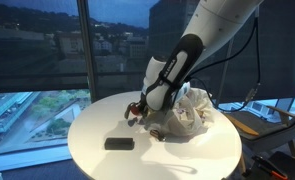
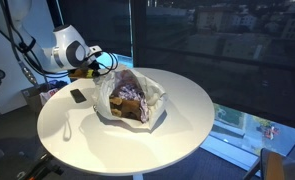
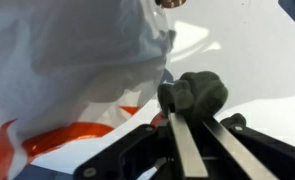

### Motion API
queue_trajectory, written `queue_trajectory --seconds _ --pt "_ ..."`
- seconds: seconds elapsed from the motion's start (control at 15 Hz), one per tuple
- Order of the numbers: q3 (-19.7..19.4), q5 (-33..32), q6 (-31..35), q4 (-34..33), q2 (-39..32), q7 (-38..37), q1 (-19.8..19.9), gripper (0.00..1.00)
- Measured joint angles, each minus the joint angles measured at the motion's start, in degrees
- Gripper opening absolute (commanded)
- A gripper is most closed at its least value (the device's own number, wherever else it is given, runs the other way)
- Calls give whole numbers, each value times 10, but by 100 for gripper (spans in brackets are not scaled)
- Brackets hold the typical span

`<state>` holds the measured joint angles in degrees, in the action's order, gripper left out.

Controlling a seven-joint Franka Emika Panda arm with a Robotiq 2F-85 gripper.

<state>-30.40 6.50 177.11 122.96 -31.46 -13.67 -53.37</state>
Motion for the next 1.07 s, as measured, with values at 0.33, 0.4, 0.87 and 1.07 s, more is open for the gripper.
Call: queue_trajectory --seconds 0.33,0.4,0.87,1.07 --pt "-97 -10 -1 74 132 -8 -69 7" --pt "-125 -14 -1 87 157 -11 -92 7" --pt "-429 -129 0 124 225 -129 -312 8" --pt "-552 -135 -1 128 212 -168 -415 6"
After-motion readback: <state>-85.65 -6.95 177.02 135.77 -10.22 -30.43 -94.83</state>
